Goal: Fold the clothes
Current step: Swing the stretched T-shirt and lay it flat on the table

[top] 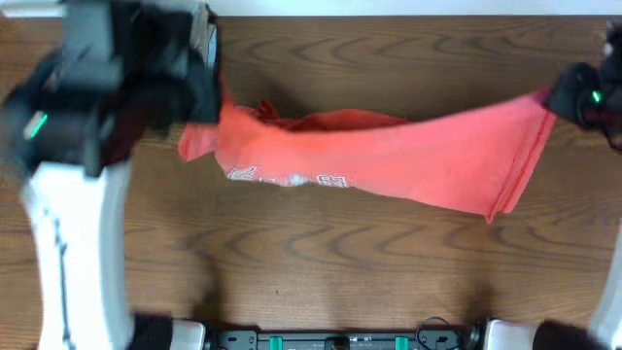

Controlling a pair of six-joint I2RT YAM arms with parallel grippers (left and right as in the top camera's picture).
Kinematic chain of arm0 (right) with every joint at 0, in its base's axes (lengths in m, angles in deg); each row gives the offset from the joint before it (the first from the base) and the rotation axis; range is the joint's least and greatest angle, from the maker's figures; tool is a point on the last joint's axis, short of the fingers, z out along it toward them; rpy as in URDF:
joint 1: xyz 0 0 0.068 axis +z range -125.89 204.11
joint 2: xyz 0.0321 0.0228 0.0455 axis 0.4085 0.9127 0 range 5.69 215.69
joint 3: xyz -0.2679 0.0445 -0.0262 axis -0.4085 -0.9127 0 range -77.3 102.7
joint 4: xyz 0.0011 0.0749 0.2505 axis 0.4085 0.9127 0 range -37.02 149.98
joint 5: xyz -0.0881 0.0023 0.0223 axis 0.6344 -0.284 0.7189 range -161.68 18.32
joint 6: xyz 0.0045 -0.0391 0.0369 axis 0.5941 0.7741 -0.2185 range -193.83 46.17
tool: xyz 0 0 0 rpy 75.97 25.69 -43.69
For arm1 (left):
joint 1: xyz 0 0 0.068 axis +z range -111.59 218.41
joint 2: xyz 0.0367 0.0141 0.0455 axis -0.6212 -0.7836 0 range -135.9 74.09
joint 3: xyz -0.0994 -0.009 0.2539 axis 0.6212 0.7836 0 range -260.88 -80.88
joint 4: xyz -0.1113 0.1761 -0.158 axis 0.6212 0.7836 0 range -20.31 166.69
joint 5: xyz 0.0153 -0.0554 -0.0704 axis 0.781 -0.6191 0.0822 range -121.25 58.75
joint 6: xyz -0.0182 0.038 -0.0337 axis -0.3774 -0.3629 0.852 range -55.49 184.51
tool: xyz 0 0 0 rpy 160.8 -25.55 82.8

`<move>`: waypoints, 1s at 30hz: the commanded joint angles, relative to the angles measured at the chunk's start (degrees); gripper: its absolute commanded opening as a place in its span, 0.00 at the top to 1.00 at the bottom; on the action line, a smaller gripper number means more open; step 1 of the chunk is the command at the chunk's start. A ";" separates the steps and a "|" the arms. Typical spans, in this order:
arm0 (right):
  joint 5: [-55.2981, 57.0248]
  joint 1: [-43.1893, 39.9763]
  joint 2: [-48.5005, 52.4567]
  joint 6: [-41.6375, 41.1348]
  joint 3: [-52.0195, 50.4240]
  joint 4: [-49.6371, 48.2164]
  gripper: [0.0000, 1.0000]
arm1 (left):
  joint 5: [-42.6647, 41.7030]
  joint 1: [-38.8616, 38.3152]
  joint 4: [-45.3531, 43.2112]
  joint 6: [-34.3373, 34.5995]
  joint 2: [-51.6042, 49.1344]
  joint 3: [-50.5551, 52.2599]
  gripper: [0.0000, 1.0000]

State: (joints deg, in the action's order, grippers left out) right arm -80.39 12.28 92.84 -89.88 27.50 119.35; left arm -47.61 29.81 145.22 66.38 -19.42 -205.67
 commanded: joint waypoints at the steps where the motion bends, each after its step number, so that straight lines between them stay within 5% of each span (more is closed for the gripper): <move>1: -0.81 2.64 5.16 -0.94 0.42 -8.11 0.99 | -0.09 0.70 -10.23 0.52 -8.48 1.31 0.94; 4: -3.85 2.58 8.41 -2.34 2.03 -17.70 0.99 | 0.11 1.27 -26.51 0.55 -12.96 -0.85 0.94; 9: -6.16 -1.90 8.94 -3.65 17.14 -17.38 0.99 | 0.31 2.86 -35.93 -1.22 -13.38 -16.61 0.94; 14: -4.76 -9.25 8.94 -2.93 39.30 -6.75 0.99 | 0.31 5.55 -33.27 -1.22 -12.76 -35.82 0.94; 18: -4.85 -14.62 8.94 -2.25 47.89 0.15 0.99 | -0.85 7.17 -30.67 -0.50 -11.65 -39.21 0.94; 30: -4.83 -14.62 15.04 0.48 35.36 11.47 0.99 | -5.55 7.13 -9.09 -0.55 -23.74 -27.10 0.94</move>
State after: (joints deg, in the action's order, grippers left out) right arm -86.79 -2.19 104.43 -90.65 67.12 129.80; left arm -53.60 36.41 133.15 65.96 -36.60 -236.99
